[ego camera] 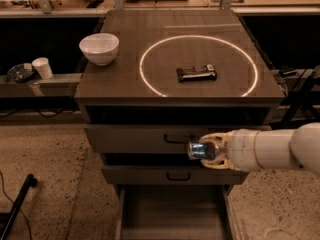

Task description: Pick redbull can from bottom drawer and place on counter

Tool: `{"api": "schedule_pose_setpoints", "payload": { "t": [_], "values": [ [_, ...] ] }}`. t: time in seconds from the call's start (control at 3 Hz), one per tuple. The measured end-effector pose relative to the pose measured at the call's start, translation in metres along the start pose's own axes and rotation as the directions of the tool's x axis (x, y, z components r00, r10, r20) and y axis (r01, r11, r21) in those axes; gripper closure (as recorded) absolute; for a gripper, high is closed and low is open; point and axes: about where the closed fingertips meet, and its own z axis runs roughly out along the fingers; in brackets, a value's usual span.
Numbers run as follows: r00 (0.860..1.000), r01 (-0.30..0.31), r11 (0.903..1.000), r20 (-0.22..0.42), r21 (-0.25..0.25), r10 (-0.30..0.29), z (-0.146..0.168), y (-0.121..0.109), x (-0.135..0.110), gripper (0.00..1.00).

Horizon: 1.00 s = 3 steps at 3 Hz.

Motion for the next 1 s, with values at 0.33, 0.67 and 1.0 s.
{"api": "schedule_pose_setpoints", "payload": {
  "t": [0.33, 0.67, 1.0],
  "values": [
    [1.000, -0.013, 0.9999, -0.005, -0.006, 0.013, -0.034, -0.051, -0.029, 1.00],
    [0.999, -0.031, 0.9995, 0.014, 0.007, 0.031, -0.055, -0.093, -0.044, 1.00],
    [0.999, -0.031, 0.9995, 0.014, 0.006, 0.031, -0.054, -0.093, -0.044, 1.00]
  ]
}}
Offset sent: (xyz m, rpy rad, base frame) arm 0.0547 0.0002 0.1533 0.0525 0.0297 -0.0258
